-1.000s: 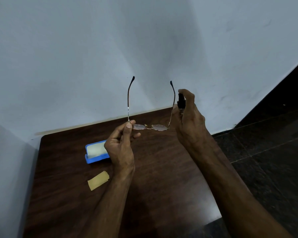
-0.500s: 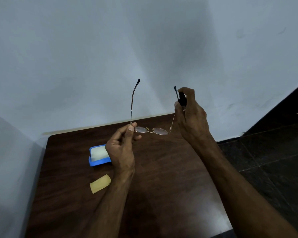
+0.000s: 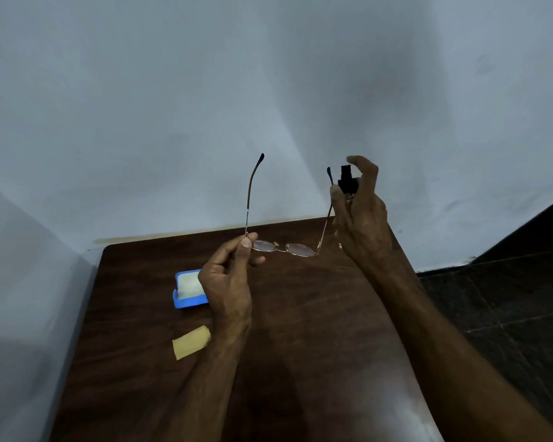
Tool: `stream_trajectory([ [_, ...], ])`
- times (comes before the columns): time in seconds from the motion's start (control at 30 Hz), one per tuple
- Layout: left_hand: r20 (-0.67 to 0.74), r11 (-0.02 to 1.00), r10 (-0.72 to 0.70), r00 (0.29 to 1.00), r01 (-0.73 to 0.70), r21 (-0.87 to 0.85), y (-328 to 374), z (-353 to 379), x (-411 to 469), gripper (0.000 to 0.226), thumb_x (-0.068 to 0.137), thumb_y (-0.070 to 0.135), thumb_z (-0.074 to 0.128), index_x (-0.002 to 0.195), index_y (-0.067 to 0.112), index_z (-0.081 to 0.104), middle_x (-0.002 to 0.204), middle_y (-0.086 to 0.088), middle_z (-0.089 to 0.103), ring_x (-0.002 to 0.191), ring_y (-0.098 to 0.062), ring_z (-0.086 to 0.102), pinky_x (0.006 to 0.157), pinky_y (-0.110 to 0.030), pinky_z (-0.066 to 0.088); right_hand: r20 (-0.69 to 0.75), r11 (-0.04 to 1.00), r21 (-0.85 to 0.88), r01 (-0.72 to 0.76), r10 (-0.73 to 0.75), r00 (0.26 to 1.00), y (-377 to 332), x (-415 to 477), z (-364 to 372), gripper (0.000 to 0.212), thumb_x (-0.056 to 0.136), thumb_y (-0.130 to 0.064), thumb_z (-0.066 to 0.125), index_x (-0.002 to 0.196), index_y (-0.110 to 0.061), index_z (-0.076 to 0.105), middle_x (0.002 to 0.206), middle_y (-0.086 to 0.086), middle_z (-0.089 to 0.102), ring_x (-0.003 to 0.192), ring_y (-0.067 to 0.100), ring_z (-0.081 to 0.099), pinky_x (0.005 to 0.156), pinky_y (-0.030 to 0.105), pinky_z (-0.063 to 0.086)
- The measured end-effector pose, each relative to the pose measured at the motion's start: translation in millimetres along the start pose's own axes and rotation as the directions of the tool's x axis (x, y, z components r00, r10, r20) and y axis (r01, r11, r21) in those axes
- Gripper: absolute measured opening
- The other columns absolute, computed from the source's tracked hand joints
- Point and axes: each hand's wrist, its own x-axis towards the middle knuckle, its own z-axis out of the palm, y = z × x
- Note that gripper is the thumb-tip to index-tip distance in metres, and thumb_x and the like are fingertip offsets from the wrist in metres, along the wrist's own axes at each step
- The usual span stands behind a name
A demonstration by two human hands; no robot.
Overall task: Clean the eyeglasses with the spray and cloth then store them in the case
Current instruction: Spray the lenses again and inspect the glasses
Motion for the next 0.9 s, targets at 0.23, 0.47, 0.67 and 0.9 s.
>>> stream_trajectory([
  [0.23,-0.103,0.946,-0.267,0.958,0.24,-0.219,-15.8,-10.4,12.2,0.015,0.102,0.007,0.063,0.109,-0.001,0.074,0.102,-0.004,0.08,0.094,-0.012,0.074,0.072,-0.028,0.064,0.094,0.977,0.188,-0.097,0.08,0.992,37.3,-4.6,33.5,0.045,0.099,-0.02,0.044,0.144,-0.022,0.039,0.101,0.009,0.063,0.083,0.021,0.065,0.073,0.029,0.053],
  [0.47,-0.124,0.831,-0.483,0.867,0.41,-0.377,-30.4,-39.6,17.3,0.012,0.102,0.009,0.063,0.103,0.005,0.075,0.098,-0.004,0.079,0.086,-0.012,0.073,0.074,-0.026,0.063,0.268,0.958,0.196,-0.211,0.154,0.951,93.0,-33.4,79.0,0.023,0.107,-0.011,0.048,0.13,-0.01,0.048,0.114,-0.002,0.066,0.088,-0.003,0.064,0.075,0.009,0.049],
  [0.67,-0.158,0.797,-0.551,0.819,0.46,-0.392,-41.2,-56.1,14.7,0.011,0.1,0.009,0.065,0.1,0.004,0.076,0.088,-0.005,0.078,0.084,-0.012,0.074,0.075,-0.026,0.064,0.405,0.951,0.125,-0.283,0.211,0.889,139.4,-55.8,117.2,0.017,0.106,-0.025,0.05,0.12,-0.029,0.041,0.134,-0.002,0.063,0.088,0.015,0.067,0.072,0.029,0.048],
  [0.9,-0.164,0.806,-0.562,0.811,0.492,-0.329,-47.7,-74.8,11.4,0.014,0.101,0.012,0.065,0.104,0.006,0.077,0.094,-0.006,0.079,0.085,-0.01,0.074,0.071,-0.023,0.063,0.445,0.932,0.092,-0.352,0.277,0.851,159.0,-66.5,139.9,0.019,0.107,-0.015,0.052,0.119,-0.022,0.038,0.13,-0.005,0.058,0.078,0.006,0.062,0.061,0.008,0.045],
])
